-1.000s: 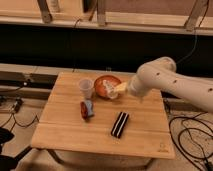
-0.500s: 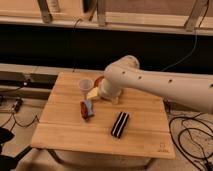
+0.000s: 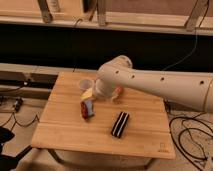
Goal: Drag the pepper across the table
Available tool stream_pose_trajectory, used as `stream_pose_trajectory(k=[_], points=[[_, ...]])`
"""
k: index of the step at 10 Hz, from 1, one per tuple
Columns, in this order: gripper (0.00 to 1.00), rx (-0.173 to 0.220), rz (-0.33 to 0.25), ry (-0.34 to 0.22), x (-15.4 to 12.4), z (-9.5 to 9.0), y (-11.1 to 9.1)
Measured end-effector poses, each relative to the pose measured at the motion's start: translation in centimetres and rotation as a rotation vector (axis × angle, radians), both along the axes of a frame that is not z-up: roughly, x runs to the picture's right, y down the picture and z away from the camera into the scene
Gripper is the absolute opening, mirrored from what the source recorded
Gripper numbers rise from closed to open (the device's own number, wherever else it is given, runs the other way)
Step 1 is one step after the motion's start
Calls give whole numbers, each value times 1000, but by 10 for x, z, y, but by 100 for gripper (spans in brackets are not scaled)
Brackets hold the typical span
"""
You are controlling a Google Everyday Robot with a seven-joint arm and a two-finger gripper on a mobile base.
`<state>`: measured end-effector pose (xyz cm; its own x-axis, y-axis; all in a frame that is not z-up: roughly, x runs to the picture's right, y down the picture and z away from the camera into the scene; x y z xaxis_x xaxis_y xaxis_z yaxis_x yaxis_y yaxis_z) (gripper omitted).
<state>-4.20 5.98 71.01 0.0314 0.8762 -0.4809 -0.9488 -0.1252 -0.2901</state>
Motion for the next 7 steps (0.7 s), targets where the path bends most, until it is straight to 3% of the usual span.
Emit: stream_pose_trajectory(k=[2,4,6,7], points=[[80,15,-93,-29,-11,2,7],[80,40,-312,-78,-57,10,35],[80,50,-456,-119,-100,18,56],[80,53,-478,-122,-115,23,59]])
